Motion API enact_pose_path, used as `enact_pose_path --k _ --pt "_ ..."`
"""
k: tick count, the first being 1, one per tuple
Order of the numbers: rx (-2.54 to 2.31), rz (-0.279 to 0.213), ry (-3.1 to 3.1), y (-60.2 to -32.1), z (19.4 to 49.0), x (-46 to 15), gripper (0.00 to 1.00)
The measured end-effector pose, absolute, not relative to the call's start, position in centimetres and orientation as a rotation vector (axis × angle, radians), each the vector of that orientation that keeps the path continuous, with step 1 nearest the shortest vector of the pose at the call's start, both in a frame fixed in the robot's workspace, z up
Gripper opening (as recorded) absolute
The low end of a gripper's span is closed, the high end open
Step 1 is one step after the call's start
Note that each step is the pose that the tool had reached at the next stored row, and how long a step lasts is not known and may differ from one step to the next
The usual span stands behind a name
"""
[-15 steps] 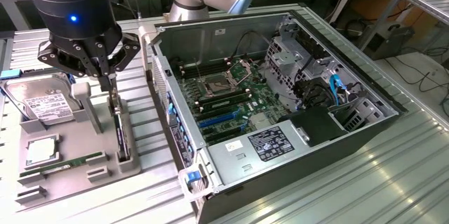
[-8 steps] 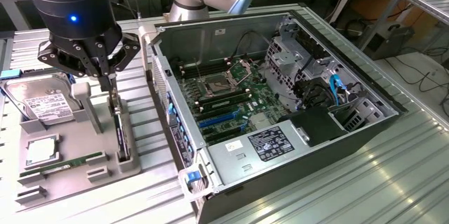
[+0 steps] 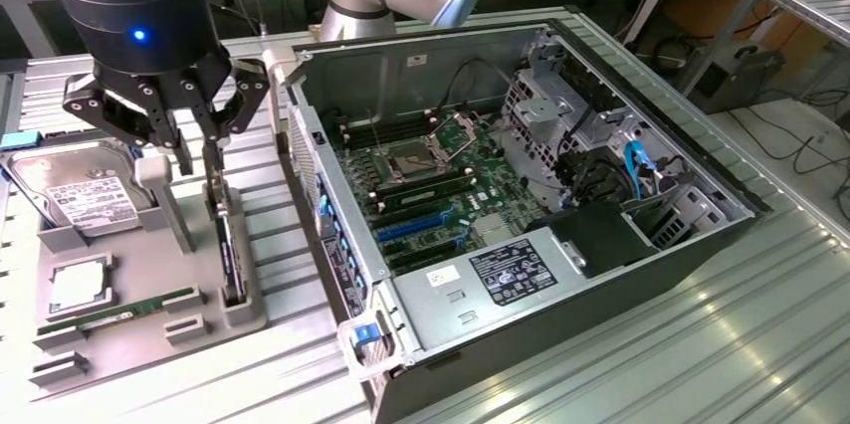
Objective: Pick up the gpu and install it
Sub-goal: 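Pick up the gpu and move the gpu toward the slot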
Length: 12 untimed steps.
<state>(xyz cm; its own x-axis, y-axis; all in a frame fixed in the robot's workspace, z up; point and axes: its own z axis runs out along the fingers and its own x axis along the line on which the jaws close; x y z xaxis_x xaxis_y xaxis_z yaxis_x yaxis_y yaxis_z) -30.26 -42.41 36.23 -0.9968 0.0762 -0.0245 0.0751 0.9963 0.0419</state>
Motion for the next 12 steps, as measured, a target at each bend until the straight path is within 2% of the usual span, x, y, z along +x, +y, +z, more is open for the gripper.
enact_pose_path --k 2,3,12 --pt "0.118 0.064 3.113 -42.4 36.2 -30.3 0.36" --pt "0.118 0.064 3.113 -42.4 36.2 -30.3 0.42" --pt "0.118 0.064 3.113 -42.6 34.6 -30.3 0.42"
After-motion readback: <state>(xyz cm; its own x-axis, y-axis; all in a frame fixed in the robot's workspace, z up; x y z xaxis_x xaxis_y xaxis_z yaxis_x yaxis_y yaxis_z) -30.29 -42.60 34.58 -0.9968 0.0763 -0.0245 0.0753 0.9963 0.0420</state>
